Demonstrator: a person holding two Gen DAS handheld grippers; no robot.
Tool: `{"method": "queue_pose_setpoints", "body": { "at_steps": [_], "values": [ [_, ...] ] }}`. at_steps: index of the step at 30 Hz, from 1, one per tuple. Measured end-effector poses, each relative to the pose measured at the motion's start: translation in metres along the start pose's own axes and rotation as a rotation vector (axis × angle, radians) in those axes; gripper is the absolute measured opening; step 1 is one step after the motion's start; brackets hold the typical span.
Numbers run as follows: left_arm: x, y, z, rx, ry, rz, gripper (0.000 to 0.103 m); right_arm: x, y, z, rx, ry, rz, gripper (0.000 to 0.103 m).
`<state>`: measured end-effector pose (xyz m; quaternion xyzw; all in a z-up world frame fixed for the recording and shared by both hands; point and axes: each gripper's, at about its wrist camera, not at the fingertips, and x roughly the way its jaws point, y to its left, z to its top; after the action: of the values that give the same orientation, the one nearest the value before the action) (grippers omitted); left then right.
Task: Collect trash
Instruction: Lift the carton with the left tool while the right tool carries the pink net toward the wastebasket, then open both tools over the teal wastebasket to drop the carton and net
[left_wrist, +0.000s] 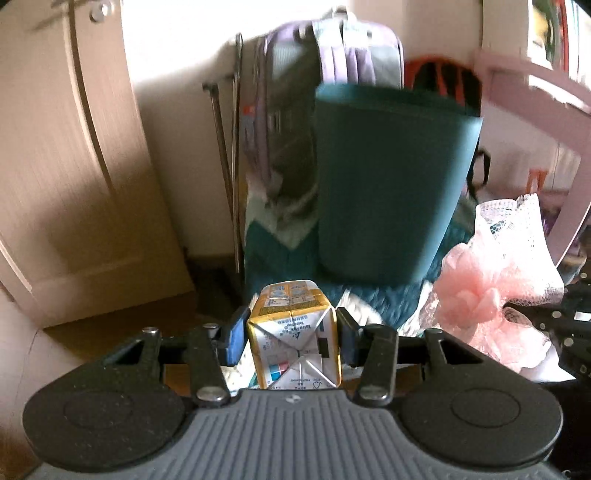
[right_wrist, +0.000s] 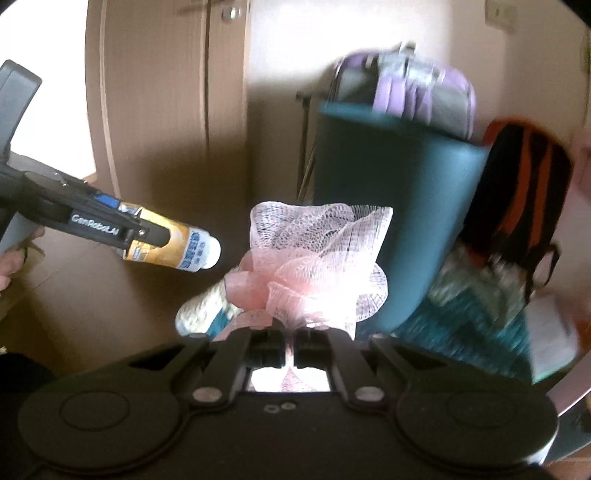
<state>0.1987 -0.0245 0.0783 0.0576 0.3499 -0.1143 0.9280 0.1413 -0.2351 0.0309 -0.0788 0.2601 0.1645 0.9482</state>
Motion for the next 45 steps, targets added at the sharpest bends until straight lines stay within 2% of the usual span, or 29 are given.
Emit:
{"method": "queue_pose_setpoints", "body": {
  "at_steps": [11,18,23,28,33,40,45],
  "values": [
    [-0.041,-0.021,0.098,-0.041,-0.187,-0.030,0.048,-0.045,-0.055,0.096,0.000,-0.199,-0.090,0.002],
    [-0.033,-0.045,0.162,-0.025,-0.249,-0.042,0.048,-0.031,-0.090,0.142,0.020,-0.237,-0.120,0.002],
    [-0.008,-0.060,0.195,-0.013,-0.254,-0.069,0.048,-0.003,-0.113,0.164,0.041,-0.239,-0.139,0.002],
    [0.035,-0.073,0.212,-0.014,-0.210,-0.095,0.048,0.032,-0.137,0.178,0.087,-0.202,-0.132,0.002],
    [0.082,-0.084,0.215,0.007,-0.142,-0.082,0.048,0.073,-0.159,0.180,0.116,-0.113,-0.094,0.002],
    [0.131,-0.086,0.211,0.019,-0.058,-0.071,0.048,0.106,-0.165,0.171,0.095,-0.006,-0.055,0.003],
    [0.153,-0.091,0.209,0.040,-0.009,-0.054,0.048,0.126,-0.165,0.166,0.076,0.043,-0.062,0.010]
  ]
}}
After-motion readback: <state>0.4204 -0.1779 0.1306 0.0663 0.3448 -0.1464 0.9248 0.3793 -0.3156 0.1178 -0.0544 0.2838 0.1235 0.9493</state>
